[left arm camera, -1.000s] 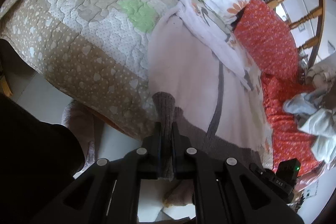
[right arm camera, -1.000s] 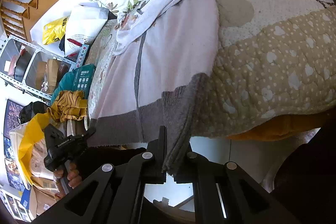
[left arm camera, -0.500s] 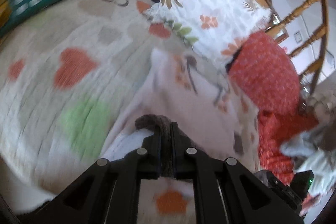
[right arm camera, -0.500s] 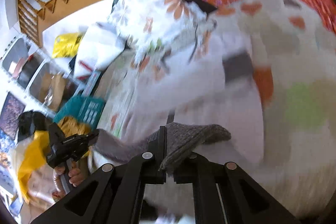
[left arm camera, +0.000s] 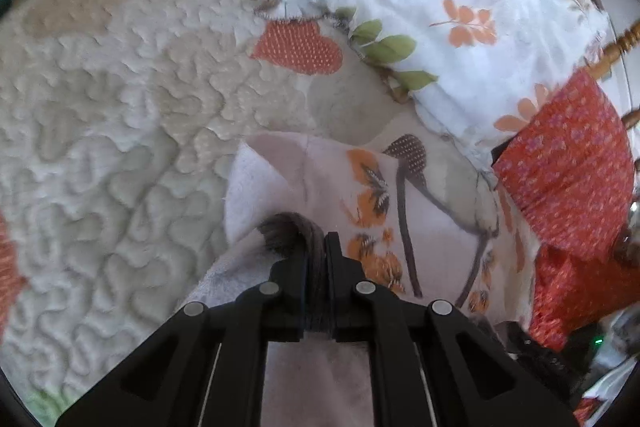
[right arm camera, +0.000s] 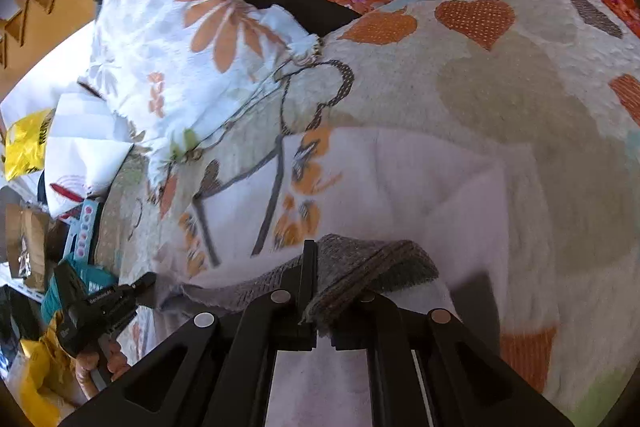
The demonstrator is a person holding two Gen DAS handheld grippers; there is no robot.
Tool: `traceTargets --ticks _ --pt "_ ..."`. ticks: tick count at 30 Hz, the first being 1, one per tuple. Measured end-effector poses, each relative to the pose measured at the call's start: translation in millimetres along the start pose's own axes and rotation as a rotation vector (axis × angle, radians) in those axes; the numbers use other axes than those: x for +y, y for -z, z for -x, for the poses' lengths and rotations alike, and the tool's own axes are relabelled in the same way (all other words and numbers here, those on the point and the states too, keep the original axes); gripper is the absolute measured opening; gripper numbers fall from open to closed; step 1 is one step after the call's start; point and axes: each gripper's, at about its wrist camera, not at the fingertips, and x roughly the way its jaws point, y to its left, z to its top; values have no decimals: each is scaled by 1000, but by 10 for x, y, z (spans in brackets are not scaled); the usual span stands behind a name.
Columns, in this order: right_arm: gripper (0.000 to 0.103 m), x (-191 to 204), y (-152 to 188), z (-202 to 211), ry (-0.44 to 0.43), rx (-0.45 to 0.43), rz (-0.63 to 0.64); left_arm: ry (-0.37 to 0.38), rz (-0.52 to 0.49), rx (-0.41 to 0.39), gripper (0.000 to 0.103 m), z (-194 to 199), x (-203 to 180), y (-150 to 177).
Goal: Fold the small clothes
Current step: 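Lift the hem with both grippers, fold it toward the collar, release, then press and smooth the folded shirt with both grippers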
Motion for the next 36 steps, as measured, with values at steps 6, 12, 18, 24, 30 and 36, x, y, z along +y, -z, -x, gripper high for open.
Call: traceTargets --ticks 6,12,18,24,30,36 --pt "6 -281 -140 -385 -48 42 -94 158 140 -24 60 -40 81 -99" --pt "58 -352 -231 -254 -70 -15 -111 14 -5 -112 72 179 -122 -109" --pt "68 -377 -324 219 -42 -142 -126 -85 -84 -125 72 388 -73 -32" --pt "67 -150 -146 353 42 -95 21 -183 -194 -129 72 579 3 169" --pt "54 355 362 230 130 -15 325 -262 -379 -55 72 542 -63 583" --pt "53 544 866 -25 85 139 461 -441 -590 24 72 272 70 946"
